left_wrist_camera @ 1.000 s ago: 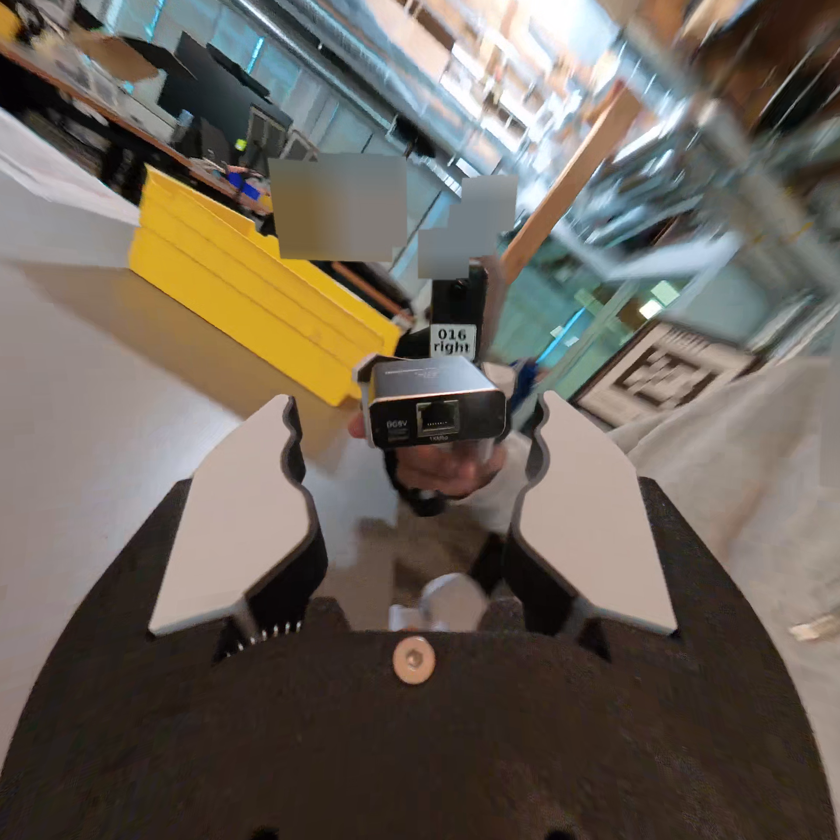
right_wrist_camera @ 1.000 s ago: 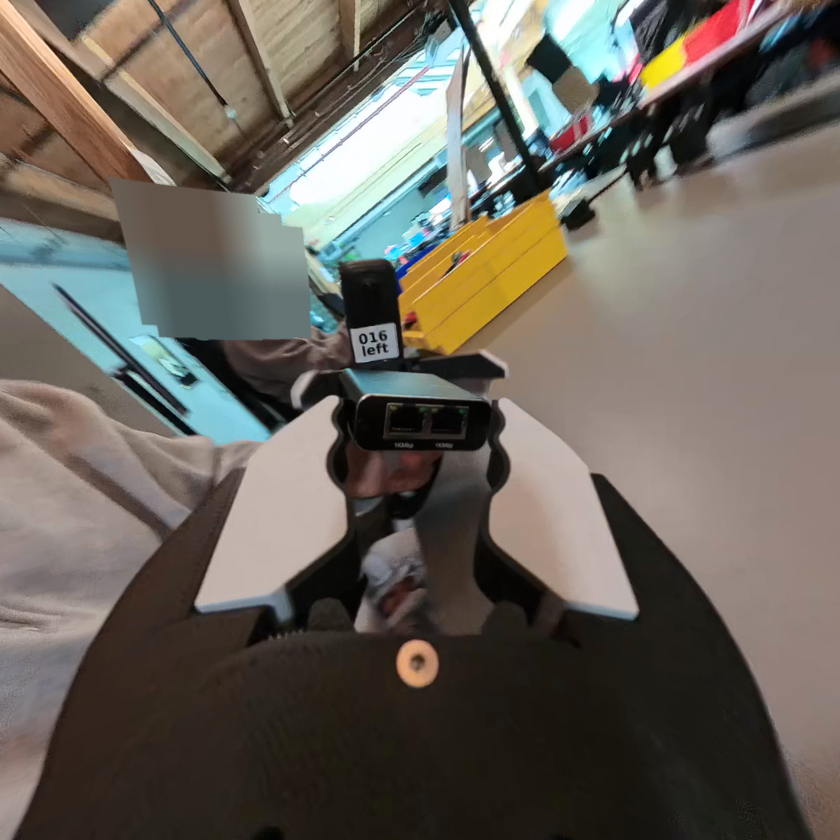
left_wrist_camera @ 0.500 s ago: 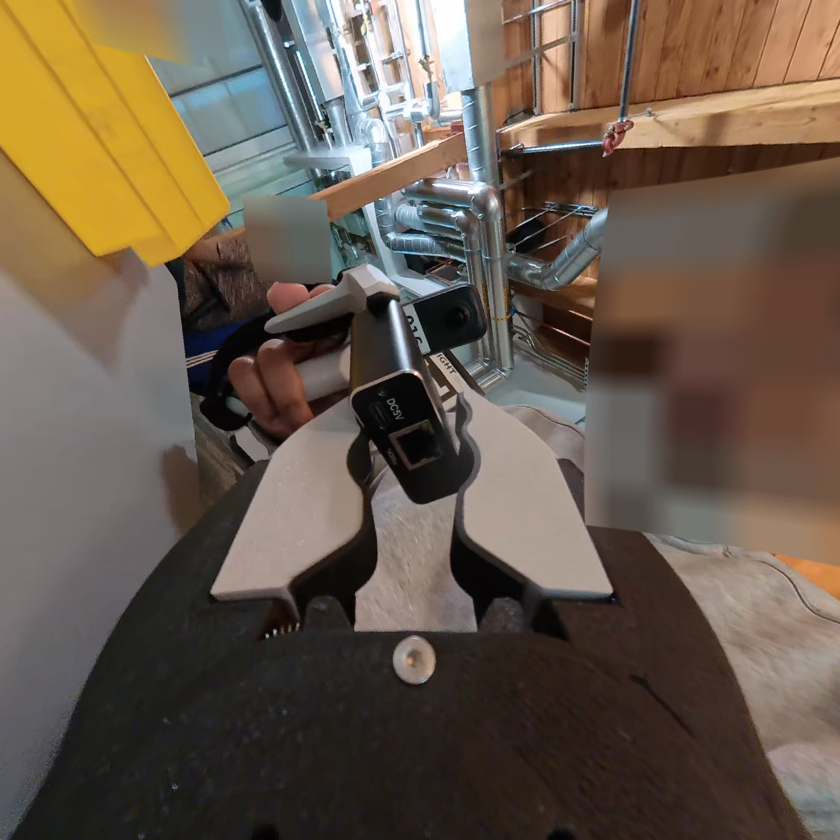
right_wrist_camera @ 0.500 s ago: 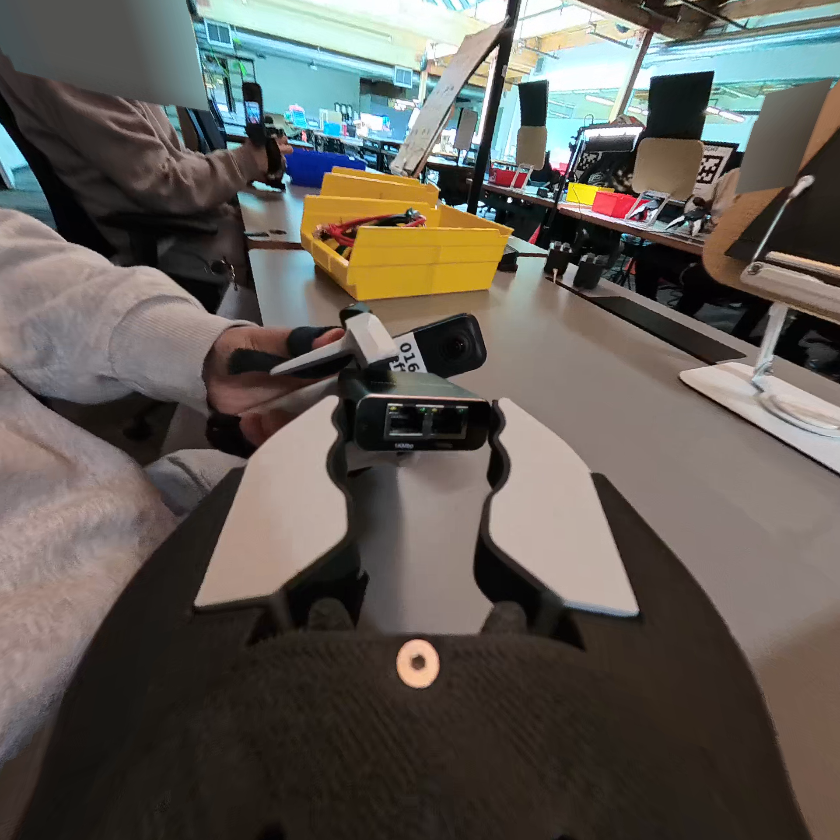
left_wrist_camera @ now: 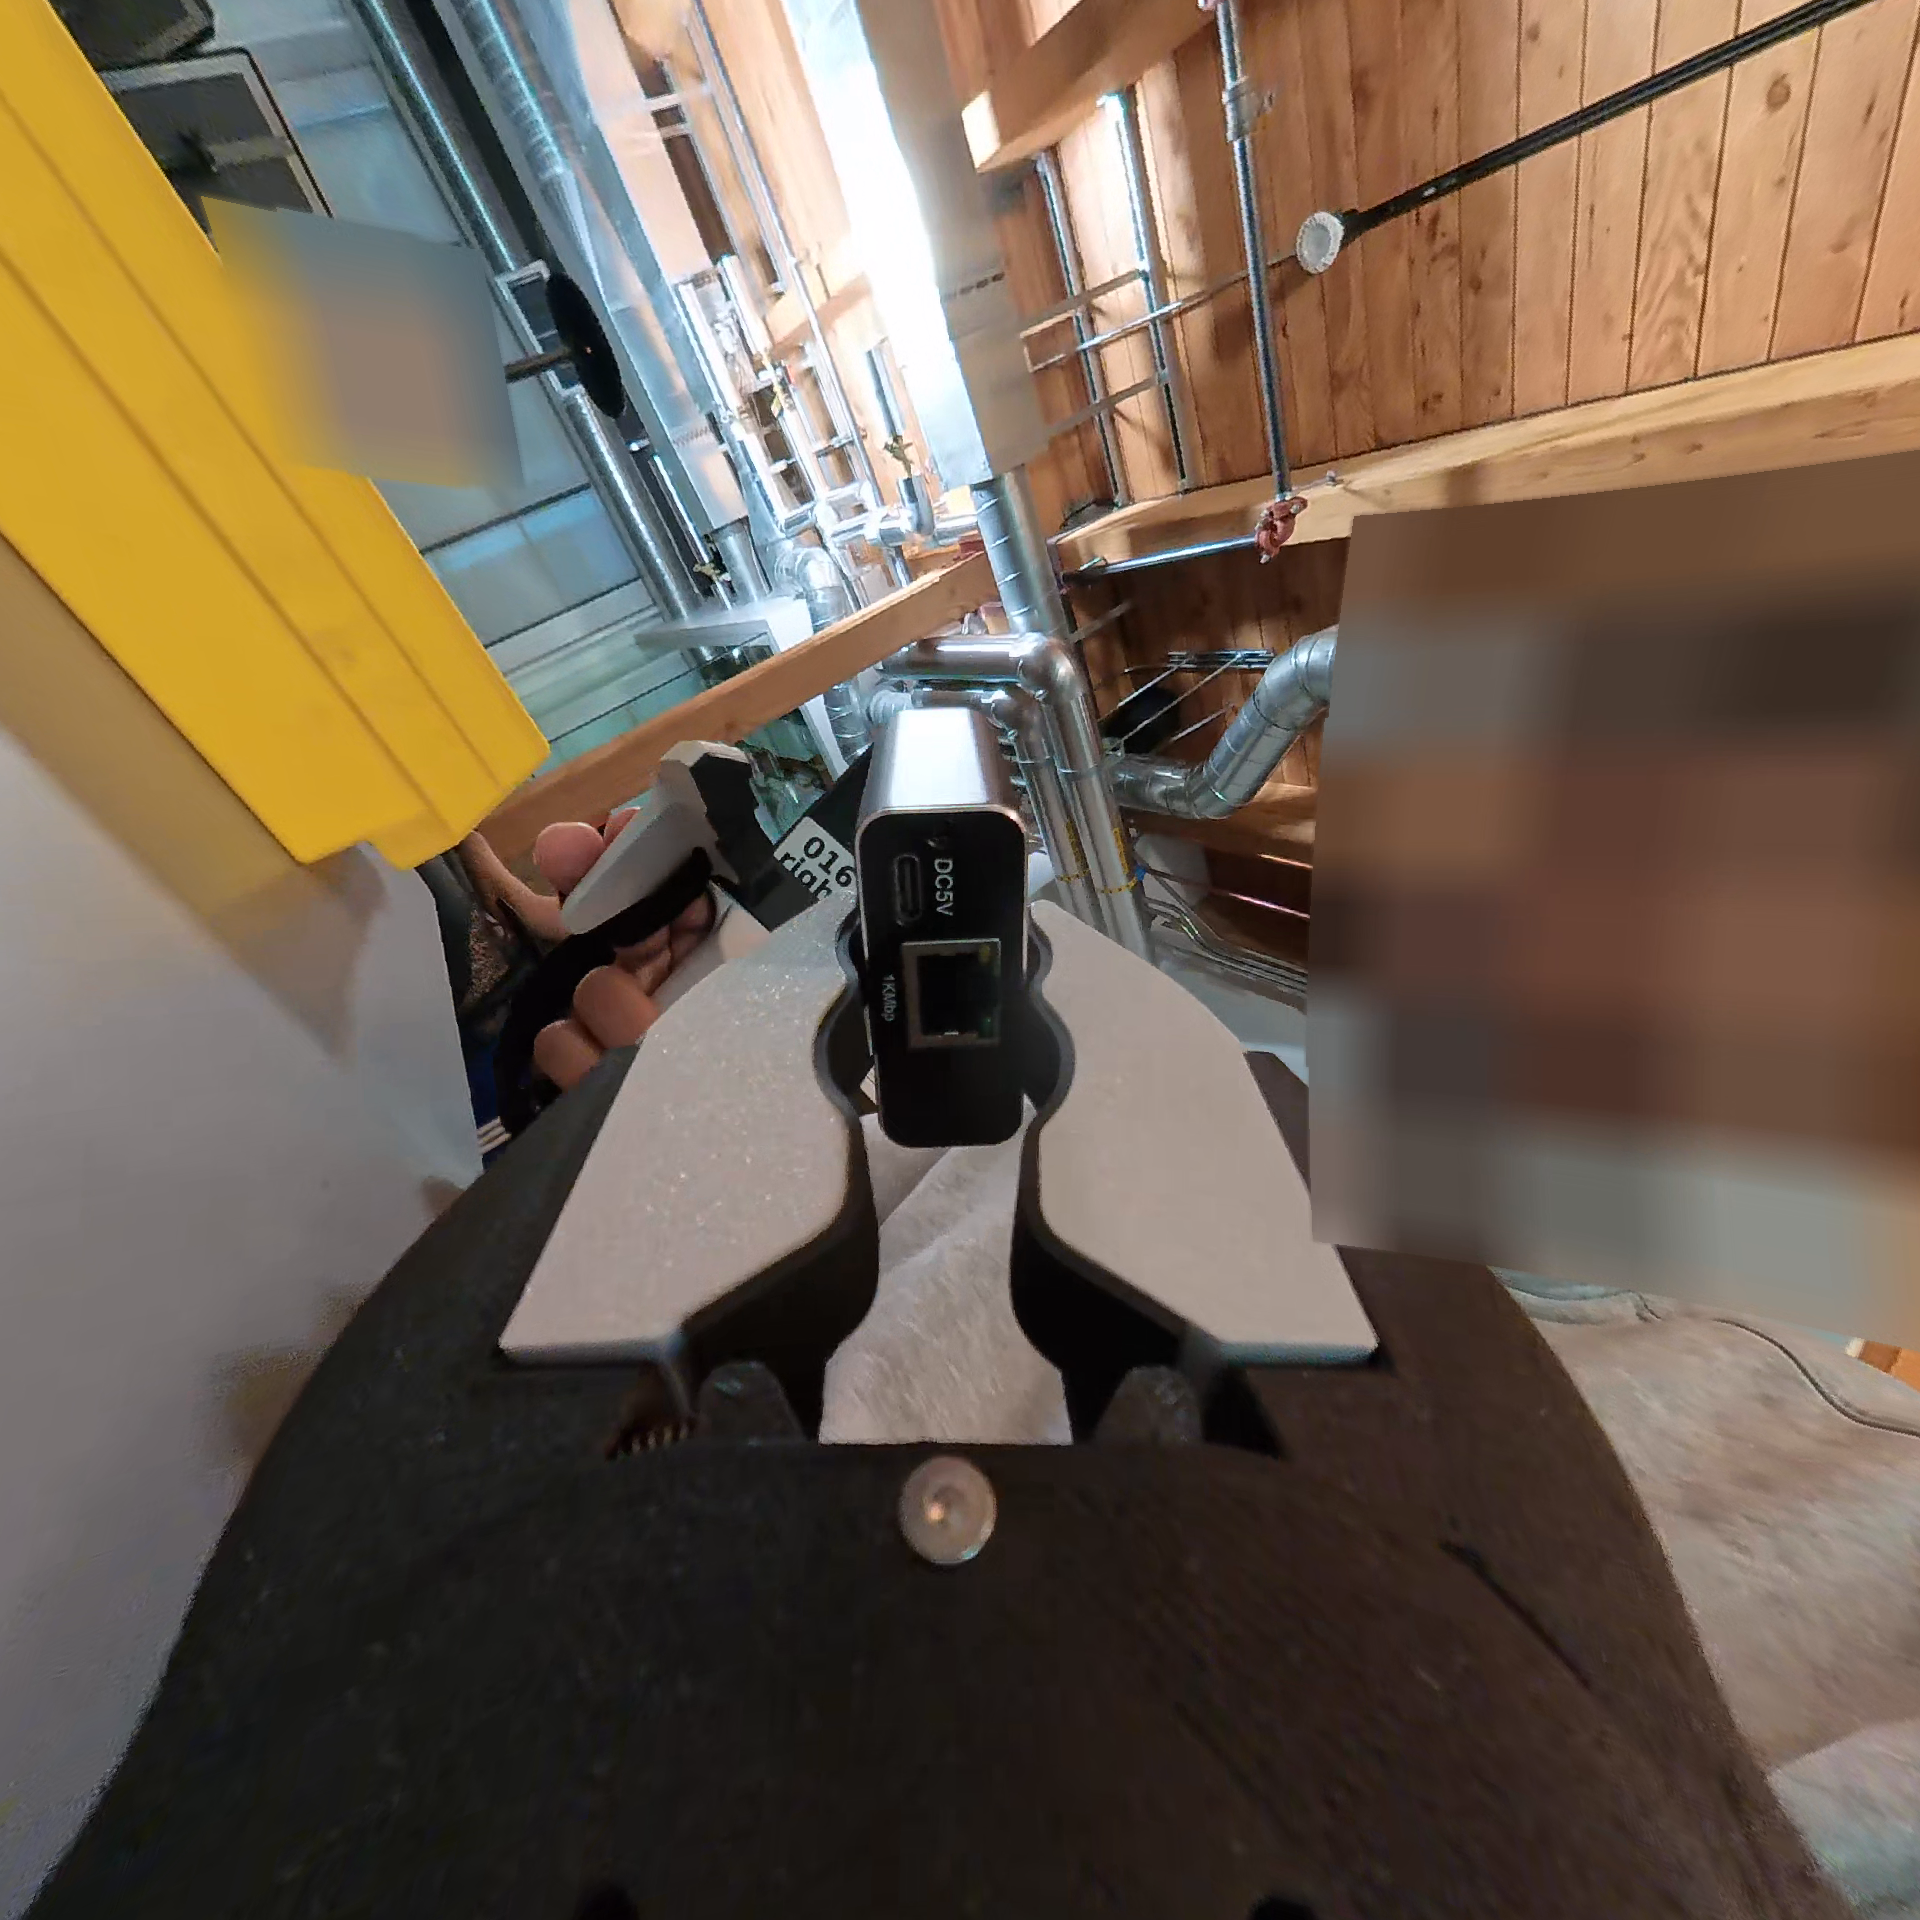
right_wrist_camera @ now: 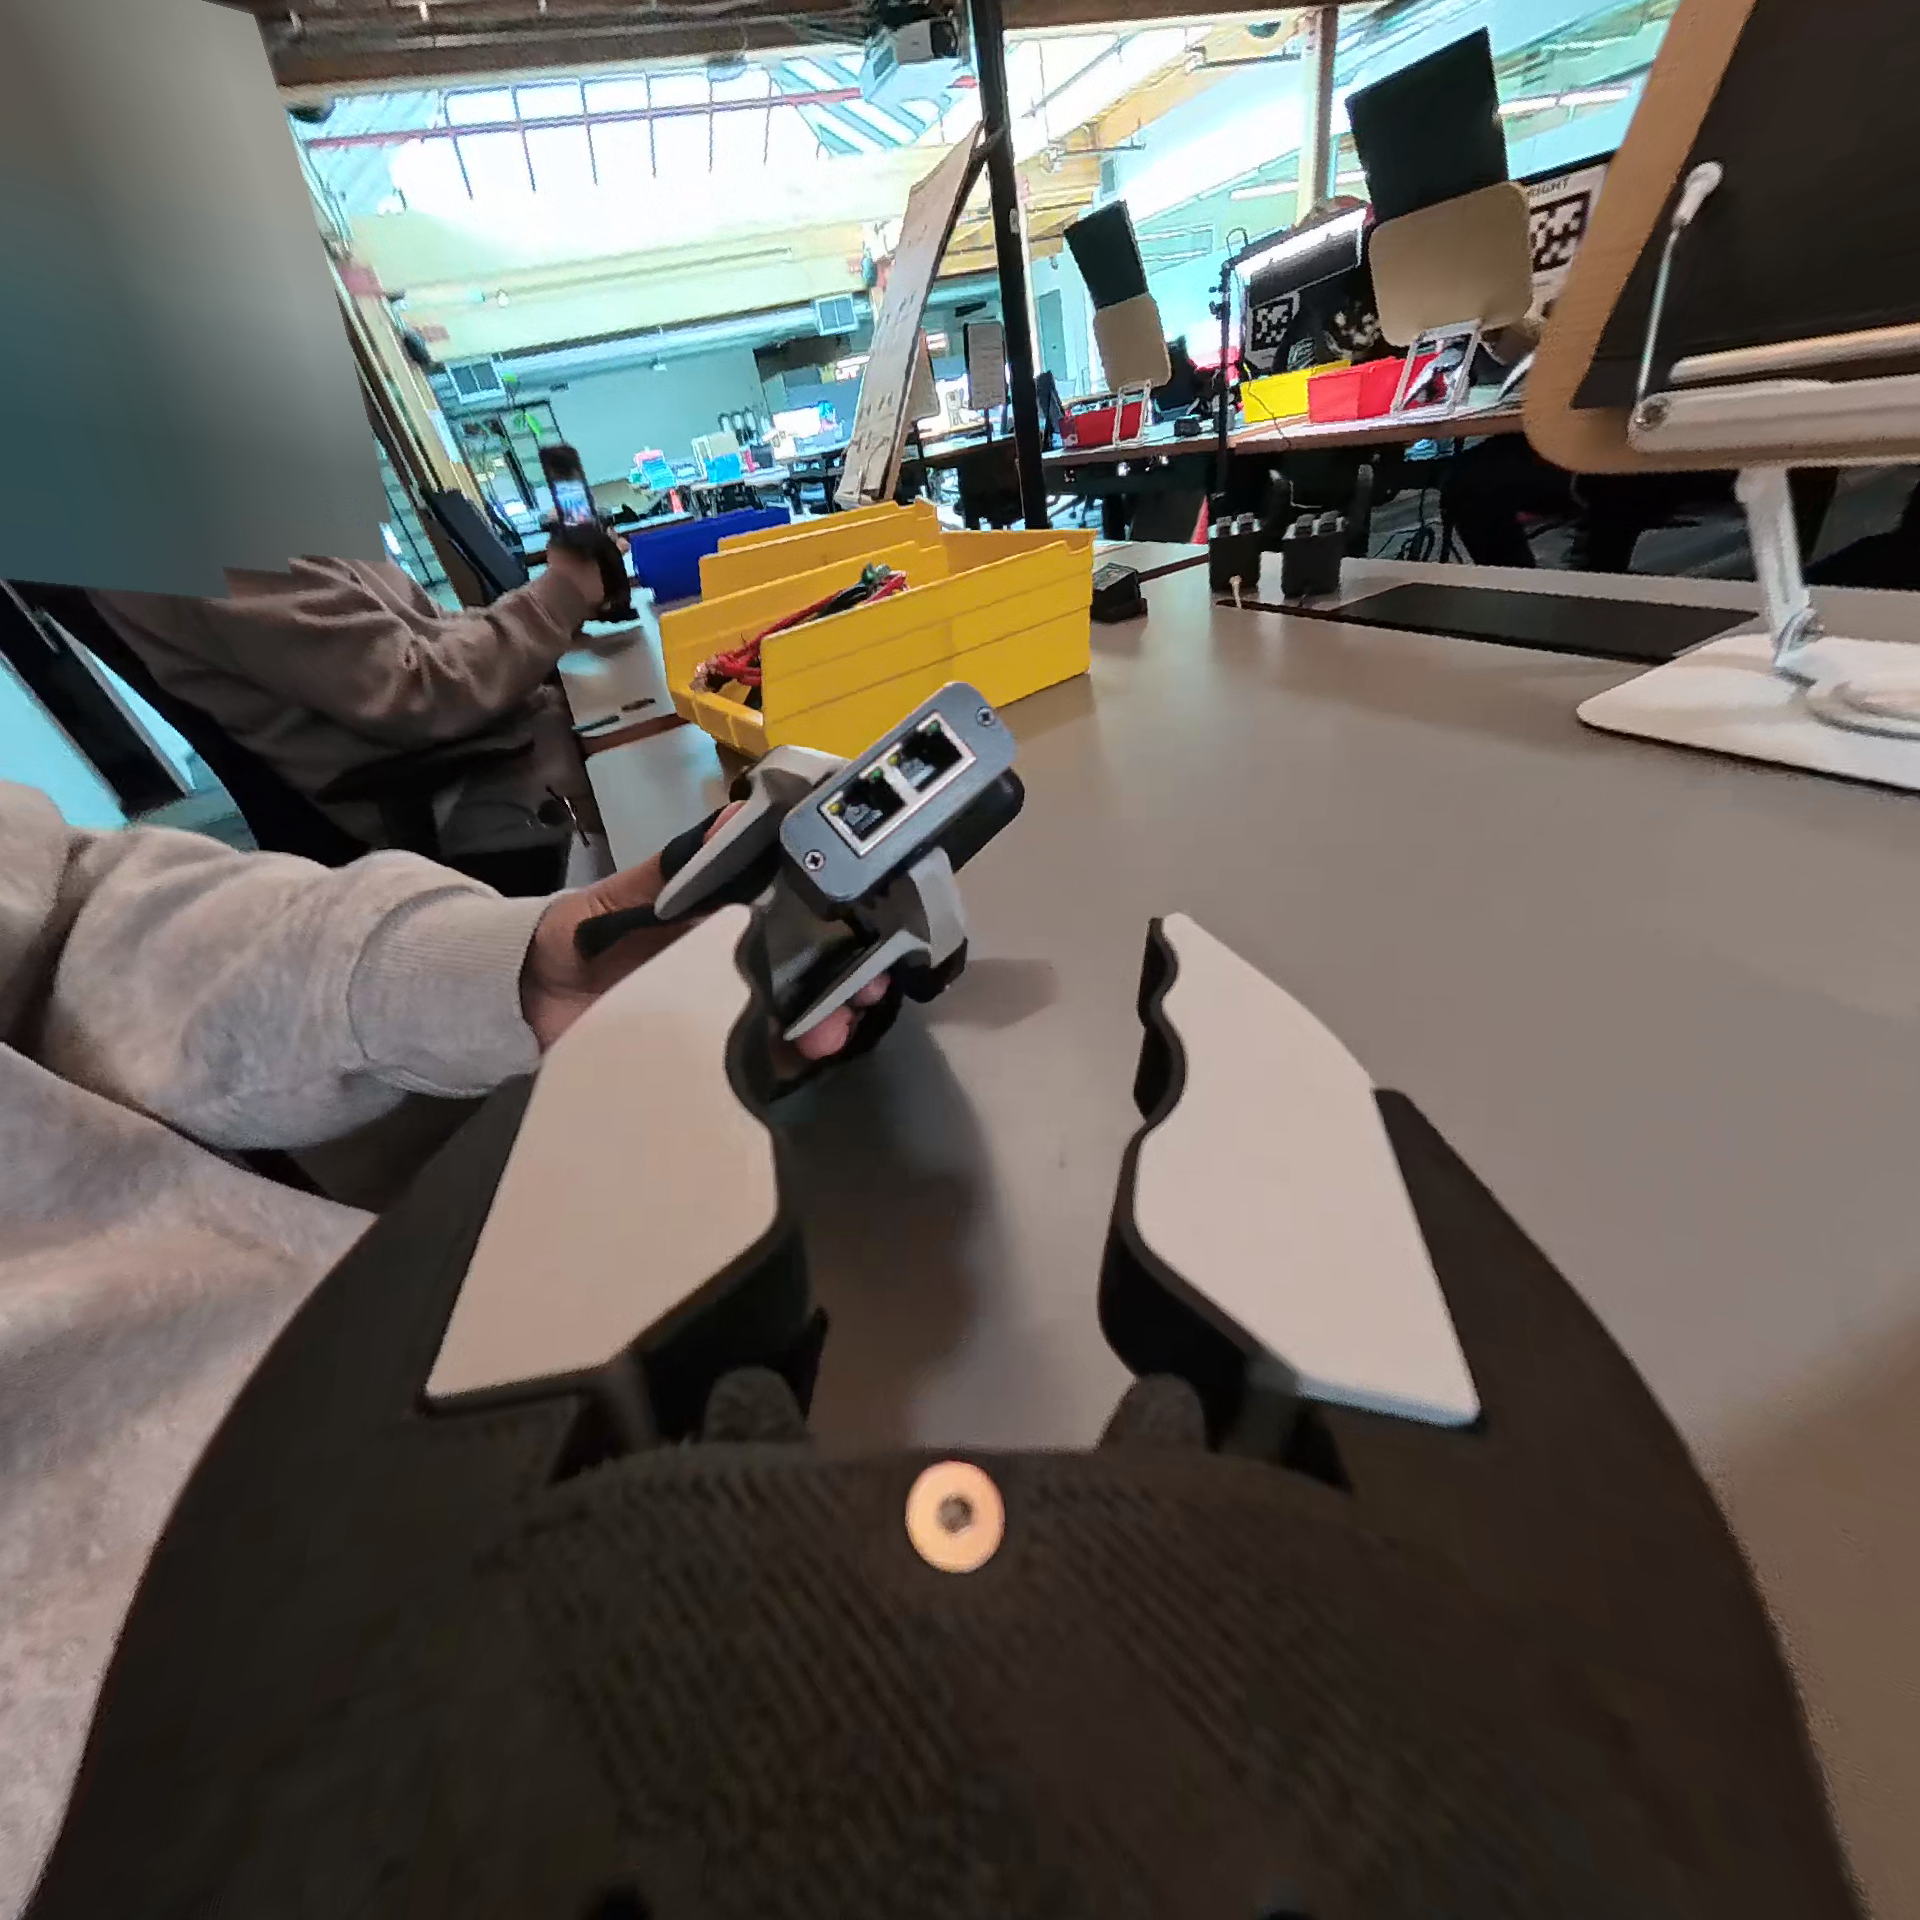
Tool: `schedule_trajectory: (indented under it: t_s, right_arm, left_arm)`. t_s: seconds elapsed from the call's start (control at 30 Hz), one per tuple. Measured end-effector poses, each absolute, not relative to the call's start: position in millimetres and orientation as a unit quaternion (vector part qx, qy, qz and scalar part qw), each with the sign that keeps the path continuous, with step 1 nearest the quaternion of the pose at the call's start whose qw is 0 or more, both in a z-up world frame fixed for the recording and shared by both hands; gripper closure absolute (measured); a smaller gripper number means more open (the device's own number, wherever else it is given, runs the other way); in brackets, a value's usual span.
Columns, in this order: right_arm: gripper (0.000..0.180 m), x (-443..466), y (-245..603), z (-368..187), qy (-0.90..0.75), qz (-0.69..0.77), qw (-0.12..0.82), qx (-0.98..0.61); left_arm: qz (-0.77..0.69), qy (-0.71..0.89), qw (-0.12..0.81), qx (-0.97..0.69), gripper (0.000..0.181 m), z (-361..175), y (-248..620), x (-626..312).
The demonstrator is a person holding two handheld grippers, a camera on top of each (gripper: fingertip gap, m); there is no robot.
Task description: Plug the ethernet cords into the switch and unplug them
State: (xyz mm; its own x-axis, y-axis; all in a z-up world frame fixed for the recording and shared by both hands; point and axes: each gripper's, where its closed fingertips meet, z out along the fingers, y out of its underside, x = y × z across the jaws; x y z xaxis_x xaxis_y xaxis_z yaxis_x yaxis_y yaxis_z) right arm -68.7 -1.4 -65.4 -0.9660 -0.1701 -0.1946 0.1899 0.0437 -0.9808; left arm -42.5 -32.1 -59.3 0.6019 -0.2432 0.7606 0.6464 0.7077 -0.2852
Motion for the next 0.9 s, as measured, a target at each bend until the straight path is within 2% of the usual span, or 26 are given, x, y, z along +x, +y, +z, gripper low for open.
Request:
schedule_trajectory:
  t_s: [0.03,0.27,0.53,0.9]
  right_arm:
    - [0.11,-71,-1,-65,0.708,-0.693,0.136,0.015]
    - [0.11,-76,0,-65,0.702,-0.693,0.161,0.041]
    - [0.113,-74,0,-67,0.707,-0.685,0.168,0.041]
    - [0.118,-70,-8,-70,0.711,-0.677,0.186,0.034]
  left_arm:
    - [-0.259,-0.363,0.85,-0.28,0.156,-60,-32,-43]
    - [-0.24,-0.365,0.852,-0.289,0.157,-61,-33,-44]
    - [-0.133,-0.38,0.849,-0.341,0.157,-64,-41,-47]
    - [-0.069,-0.378,0.878,-0.286,0.156,-55,-72,-37]
